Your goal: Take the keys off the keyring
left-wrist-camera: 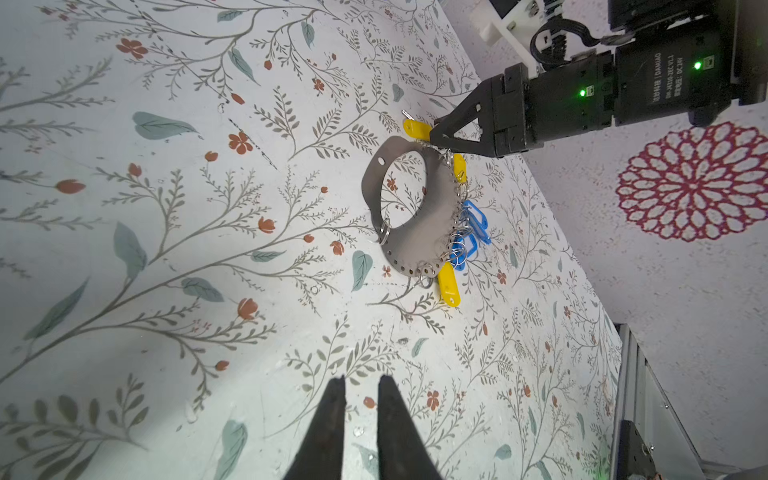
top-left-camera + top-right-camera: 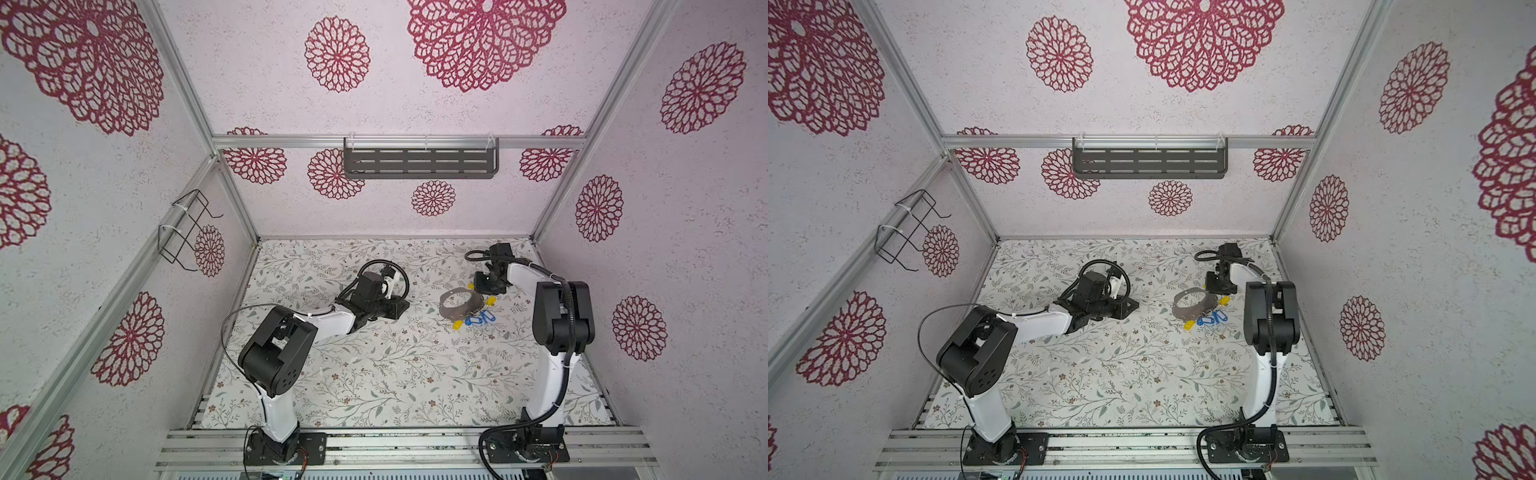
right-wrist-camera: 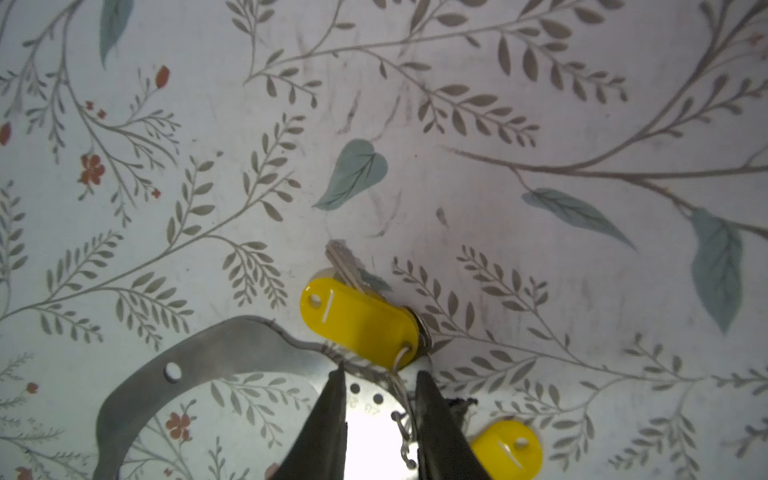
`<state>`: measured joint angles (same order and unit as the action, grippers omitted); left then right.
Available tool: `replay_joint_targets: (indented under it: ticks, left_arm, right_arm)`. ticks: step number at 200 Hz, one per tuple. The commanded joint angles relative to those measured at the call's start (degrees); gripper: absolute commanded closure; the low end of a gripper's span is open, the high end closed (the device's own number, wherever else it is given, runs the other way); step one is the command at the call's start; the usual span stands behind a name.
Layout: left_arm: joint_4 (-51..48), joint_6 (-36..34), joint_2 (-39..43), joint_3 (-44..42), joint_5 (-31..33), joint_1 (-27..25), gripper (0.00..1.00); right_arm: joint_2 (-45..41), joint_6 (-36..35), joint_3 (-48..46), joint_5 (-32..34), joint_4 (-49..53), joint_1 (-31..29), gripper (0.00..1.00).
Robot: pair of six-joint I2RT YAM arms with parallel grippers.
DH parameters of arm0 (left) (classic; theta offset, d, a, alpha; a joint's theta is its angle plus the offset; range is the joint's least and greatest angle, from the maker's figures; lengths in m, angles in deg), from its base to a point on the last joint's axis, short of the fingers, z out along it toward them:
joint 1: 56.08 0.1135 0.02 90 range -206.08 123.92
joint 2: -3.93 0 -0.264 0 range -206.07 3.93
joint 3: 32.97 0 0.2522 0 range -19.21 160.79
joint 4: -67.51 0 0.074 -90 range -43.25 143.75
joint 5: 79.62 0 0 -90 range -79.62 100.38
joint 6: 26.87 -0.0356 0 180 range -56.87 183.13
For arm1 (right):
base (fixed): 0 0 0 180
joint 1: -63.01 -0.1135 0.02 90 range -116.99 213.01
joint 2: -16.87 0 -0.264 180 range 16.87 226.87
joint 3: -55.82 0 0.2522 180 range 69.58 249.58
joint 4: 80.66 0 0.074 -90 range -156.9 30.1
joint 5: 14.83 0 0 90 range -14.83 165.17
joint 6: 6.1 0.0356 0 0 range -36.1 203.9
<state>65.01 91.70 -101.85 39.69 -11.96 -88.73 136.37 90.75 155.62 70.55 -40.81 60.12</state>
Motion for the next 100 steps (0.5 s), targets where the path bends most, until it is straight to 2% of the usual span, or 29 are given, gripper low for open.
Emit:
replay_joint_targets:
  ticks: [1,52,79,100]
  left_arm:
    - [-0.06,-0.68,-0.31,1.31,-0.50,-0.16,0.81]
    - [-0.19,-1.06,1.40,0.98,-0.17,0.66,0.81]
    - [-0.41,-2.21,5.00,0.48,2.58,3.84,0.80]
    - [-2.94,-2.62,8.58,2.04,5.46,8.29,0.74]
  right_arm:
    - [0.29,-1.05,1.50,0.85,1.07,0.00,0.76]
    - [-0.51,-1.05,1.45,1.32,1.24,-0.42,1.00]
    - [-3.63,-0.72,0.78,-0.31,-0.20,-1.58,1.00]
    - [-7.39,0.96,-1.43,-8.21,-5.73,-2.74,1.00]
